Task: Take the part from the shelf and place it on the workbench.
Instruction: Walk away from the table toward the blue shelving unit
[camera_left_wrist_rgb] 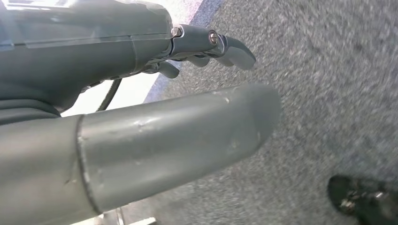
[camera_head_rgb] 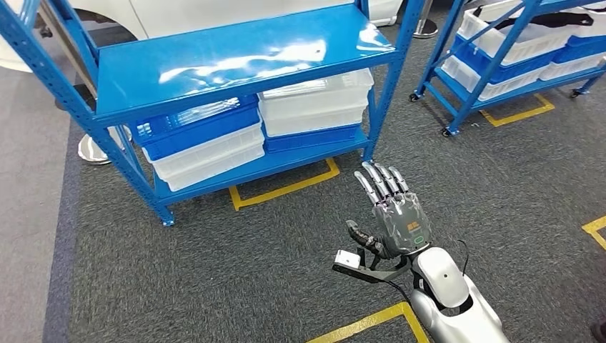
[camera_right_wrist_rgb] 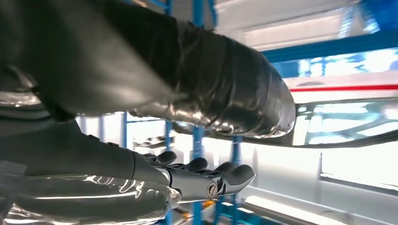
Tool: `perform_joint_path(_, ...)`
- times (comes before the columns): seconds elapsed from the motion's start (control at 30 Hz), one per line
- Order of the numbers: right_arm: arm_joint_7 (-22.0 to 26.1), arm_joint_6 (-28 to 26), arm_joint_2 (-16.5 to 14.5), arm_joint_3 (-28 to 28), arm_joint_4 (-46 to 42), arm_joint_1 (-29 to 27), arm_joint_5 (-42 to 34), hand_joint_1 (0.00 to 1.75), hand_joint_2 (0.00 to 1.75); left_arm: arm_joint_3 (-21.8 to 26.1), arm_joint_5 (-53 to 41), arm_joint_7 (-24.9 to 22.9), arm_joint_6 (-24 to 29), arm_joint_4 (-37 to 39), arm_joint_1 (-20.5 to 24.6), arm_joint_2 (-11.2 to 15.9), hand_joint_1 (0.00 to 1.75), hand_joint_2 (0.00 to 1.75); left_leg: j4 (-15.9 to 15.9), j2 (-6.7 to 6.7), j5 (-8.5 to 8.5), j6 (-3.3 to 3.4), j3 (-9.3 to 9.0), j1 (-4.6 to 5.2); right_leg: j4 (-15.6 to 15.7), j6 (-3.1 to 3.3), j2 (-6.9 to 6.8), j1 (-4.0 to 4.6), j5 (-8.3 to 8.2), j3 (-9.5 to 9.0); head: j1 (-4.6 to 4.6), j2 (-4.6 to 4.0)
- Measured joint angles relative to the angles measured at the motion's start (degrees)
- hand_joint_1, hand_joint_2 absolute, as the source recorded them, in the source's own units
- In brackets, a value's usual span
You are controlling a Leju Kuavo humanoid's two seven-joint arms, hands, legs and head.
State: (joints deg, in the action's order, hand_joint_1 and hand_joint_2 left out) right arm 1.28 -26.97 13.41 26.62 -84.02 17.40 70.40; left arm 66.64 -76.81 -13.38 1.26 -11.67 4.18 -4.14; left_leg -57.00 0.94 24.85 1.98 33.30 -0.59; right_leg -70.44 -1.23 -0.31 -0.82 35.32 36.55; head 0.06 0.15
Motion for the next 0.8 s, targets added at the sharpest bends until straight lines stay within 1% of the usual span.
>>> perform_joint_path(0.03, 0.0, -0.1, 0.0, -0.1, 0.1, -0.3, 0.2, 0.00, 0.00, 0.0, 0.0, 0.0, 0.0, 0.0, 0.1, 0.0, 0.00, 0.00, 0.0, 0.56, 0.00, 0.07, -0.01, 0.01, -2.3, -0.09, 0.12, -0.05, 0.35, 1.34, 0.00, 0.00)
perform_joint_path(0.07, 0.0, -0.2, 0.0, -0.1, 0.2, -0.6, 0.4, 0.00, 0.00, 0.0, 0.0, 0.0, 0.1, 0.0, 0.1, 0.0, 0.00, 0.00, -0.1, 1.06, 0.03, 0.09, -0.04, 0.02, -2.7, -0.15, 0.16, -0.11, -0.40, 1.84, 0.01, 0.00)
perform_joint_path(0.1, -0.1, -0.3, 0.1, -0.3, 0.2, -0.8, 0.6, 0.00, 0.00, 0.0, 0.0, 0.0, 0.1, 0.0, 0.1, 0.0, 0.00, 0.00, -0.2, 1.53, 0.12, 0.03, -0.10, 0.01, -0.9, -0.15, 0.18, -0.20, -2.23, 1.32, 0.01, 0.00)
perform_joint_path(0.13, -0.1, -0.5, 0.1, -0.4, 0.2, -0.8, 0.7, 0.00, 0.00, 0.0, 0.0, 0.0, 0.1, 0.0, 0.0, 0.0, 0.00, 0.00, -0.4, 1.92, 0.24, -0.10, -0.14, -0.01, 2.4, -0.11, 0.27, -0.33, -4.57, 0.04, 0.01, 0.00)
perform_joint_path(0.17, -0.1, -0.7, 0.2, -0.7, 0.2, -0.8, 0.7, 0.00, 0.00, 0.0, 0.0, 0.0, 0.2, 0.0, -0.1, 0.0, 0.00, 0.00, -0.7, 2.20, 0.42, -0.32, -0.09, 0.06, 5.8, -0.01, 0.54, -0.37, -6.30, -1.34, 0.01, 0.00)
perform_joint_path(0.2, -0.1, -0.8, 0.2, -0.9, 0.2, -0.9, 0.7, 0.00, 0.00, 0.0, 0.0, 0.1, 0.1, 0.0, -0.1, 0.0, 0.00, 0.00, -1.0, 2.45, 0.59, -0.60, 0.05, 0.14, 8.7, 0.16, 0.81, -0.36, -7.47, -2.45, 0.00, 0.00)
perform_joint_path(0.23, -0.1, -0.9, 0.3, -1.1, 0.2, -0.9, 0.8, 0.00, 0.00, 0.0, 0.0, 0.1, 0.1, 0.0, -0.1, 0.0, 0.00, 0.00, -1.2, 2.60, 0.70, -0.87, 0.23, 0.21, 10.4, 0.34, 1.06, -0.34, -7.90, -3.01, -0.01, 0.00)
perform_joint_path(0.27, -0.1, -1.0, 0.3, -1.2, 0.2, -1.0, 0.8, 0.00, 0.00, 0.0, 0.0, 0.1, 0.2, 0.0, -0.1, 0.0, 0.00, 0.00, -1.4, 2.65, 0.83, -0.80, 0.39, 0.31, 10.9, 0.49, 1.24, -0.29, -7.75, -3.12, -0.02, 0.00)
perform_joint_path(0.37, -0.1, -1.1, 0.4, -1.5, 0.2, -1.2, 0.8, 0.00, 0.00, 0.0, -0.1, 0.2, 0.2, 0.0, -0.1, 0.1, 0.00, 0.00, -1.3, 2.54, 0.96, -0.16, 0.36, 0.29, 11.2, 0.69, 1.33, -0.19, -7.92, -3.11, -0.03, 0.00)
perform_joint_path(0.43, -0.1, -1.4, 0.5, -1.9, 0.2, -1.5, 0.8, 0.00, 0.00, 0.0, -0.2, 0.2, 0.2, 0.0, -0.1, 0.0, 0.00, 0.00, -1.1, 2.51, 0.85, -0.32, 0.22, 0.19, 11.2, 0.90, 1.36, -0.05, -7.91, -3.12, -0.03, 0.00)
perform_joint_path(0.53, 0.4, -1.8, 0.8, -2.6, -0.3, -2.3, 0.5, 0.00, 0.00, 0.0, -0.3, 0.2, 0.4, 0.0, -0.1, 0.1, 0.00, 0.00, -1.0, 2.52, 0.79, -0.43, 0.15, 0.16, 11.2, 1.10, 1.34, -0.09, -7.93, -3.13, -0.03, 0.00)
perform_joint_path(0.7, 1.3, -1.9, 0.9, -3.9, -0.8, -3.6, 0.2, 0.00, 0.00, 0.0, -0.5, 0.2, 0.5, 0.0, -0.1, 0.3, 0.00, 0.00, -1.2, 2.51, 0.87, -0.39, 0.29, 0.22, 11.2, 1.06, 1.33, -0.14, -7.94, -3.13, -0.03, 0.00)
perform_joint_path(0.77, 1.4, -1.9, 0.9, -4.0, -0.8, -3.7, 0.2, 0.00, 0.00, 0.0, -0.5, 0.2, 0.5, 0.0, 0.0, 0.3, 0.00, 0.00, -1.0, 2.48, 0.96, -0.24, 0.26, 0.33, 11.5, 0.80, 1.33, -0.20, -7.94, -3.25, -0.03, 0.00)
perform_joint_path(0.8, 1.4, -1.8, 0.9, -4.1, -1.0, -3.7, 0.2, 0.00, 0.00, 0.0, -0.5, 0.2, 0.5, 0.0, 0.0, 0.3, 0.00, 0.00, -0.4, 2.45, 0.76, -0.15, -0.08, 0.11, 11.6, 0.57, 1.31, -0.19, -7.91, -3.42, -0.03, 0.00)
